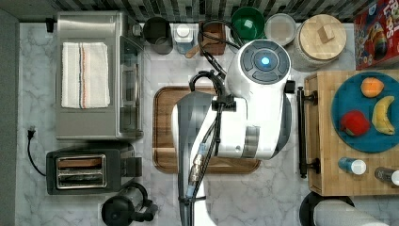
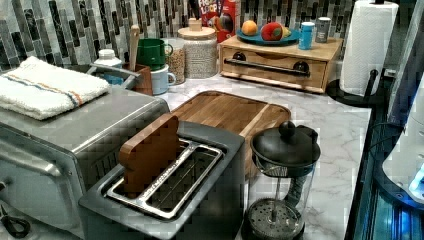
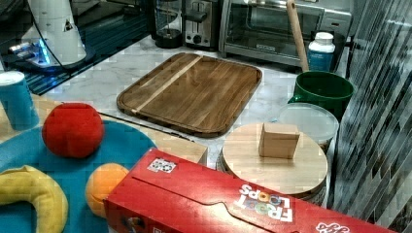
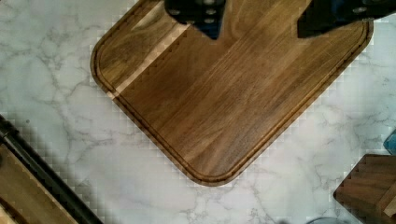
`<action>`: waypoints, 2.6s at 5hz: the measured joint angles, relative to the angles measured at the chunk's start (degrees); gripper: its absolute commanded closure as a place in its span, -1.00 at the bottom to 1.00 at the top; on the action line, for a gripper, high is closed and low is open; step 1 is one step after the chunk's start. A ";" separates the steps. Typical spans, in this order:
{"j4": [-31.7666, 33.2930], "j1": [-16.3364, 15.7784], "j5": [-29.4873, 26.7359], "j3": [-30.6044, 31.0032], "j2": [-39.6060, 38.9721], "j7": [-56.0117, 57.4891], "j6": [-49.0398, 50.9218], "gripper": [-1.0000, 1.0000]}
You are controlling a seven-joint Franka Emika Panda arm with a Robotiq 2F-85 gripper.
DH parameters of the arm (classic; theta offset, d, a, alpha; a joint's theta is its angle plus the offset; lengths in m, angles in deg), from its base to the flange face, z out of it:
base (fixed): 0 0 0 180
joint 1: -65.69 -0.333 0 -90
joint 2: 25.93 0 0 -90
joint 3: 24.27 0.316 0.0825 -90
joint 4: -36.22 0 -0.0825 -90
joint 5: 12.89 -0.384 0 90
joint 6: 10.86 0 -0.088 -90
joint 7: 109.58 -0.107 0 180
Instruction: Open the drawer.
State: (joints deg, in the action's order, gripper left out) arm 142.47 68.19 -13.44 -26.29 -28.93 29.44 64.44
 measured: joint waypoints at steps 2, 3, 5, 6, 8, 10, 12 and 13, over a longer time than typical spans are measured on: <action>0.45 0.66 0.99 -0.49 -0.44 0.01 0.47 -1.00; 0.95 1.50 0.94 -0.74 -0.46 0.15 0.38 -1.00; 5.99 2.05 -0.19 -2.72 0.54 11.96 -6.52 -1.00; 8.78 2.28 -0.27 -4.58 1.00 23.31 -7.72 -1.00; 13.60 3.12 1.54 -9.09 1.73 39.32 -11.43 -1.00; 15.28 7.04 1.73 -10.41 1.53 51.74 -15.54 -1.00; 16.62 8.68 2.04 -13.81 0.94 58.98 -22.45 -1.00; 16.62 9.00 2.10 -14.70 0.59 58.98 -22.45 -1.00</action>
State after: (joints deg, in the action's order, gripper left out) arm 159.09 77.20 -11.35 -40.99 -28.34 88.43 41.99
